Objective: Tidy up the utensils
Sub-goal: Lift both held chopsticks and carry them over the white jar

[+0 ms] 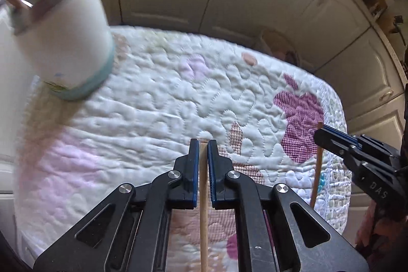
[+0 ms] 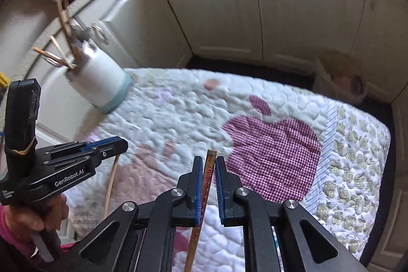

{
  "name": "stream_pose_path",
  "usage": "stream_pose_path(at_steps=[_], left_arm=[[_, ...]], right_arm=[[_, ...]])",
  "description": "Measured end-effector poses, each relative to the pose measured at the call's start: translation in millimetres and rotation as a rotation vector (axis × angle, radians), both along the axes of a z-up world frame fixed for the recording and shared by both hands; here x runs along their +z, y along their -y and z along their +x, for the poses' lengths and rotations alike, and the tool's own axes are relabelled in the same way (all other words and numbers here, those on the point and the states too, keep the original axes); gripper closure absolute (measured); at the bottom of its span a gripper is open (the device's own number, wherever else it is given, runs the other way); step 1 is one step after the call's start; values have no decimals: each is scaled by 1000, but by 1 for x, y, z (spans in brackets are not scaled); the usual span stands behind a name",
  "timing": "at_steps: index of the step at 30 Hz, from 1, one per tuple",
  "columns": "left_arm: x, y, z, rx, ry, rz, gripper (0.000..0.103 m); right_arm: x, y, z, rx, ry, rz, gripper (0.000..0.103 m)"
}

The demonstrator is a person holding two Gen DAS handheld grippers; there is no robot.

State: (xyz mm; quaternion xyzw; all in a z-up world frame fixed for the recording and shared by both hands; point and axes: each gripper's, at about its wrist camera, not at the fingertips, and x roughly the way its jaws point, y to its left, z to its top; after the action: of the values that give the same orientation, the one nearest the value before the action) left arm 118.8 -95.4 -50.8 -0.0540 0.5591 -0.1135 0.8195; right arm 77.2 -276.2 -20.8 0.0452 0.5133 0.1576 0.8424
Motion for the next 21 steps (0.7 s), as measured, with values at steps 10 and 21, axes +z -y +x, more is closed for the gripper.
stream_pose_path(at_steps=[10,21], left_arm=[[44,-20,-28,18,122,42,98],[51,-34,-36,52,123,33,98]], right_arm=[[40,-31,-19,52,85,5,94],[9,-29,-1,3,-23,-41,67]])
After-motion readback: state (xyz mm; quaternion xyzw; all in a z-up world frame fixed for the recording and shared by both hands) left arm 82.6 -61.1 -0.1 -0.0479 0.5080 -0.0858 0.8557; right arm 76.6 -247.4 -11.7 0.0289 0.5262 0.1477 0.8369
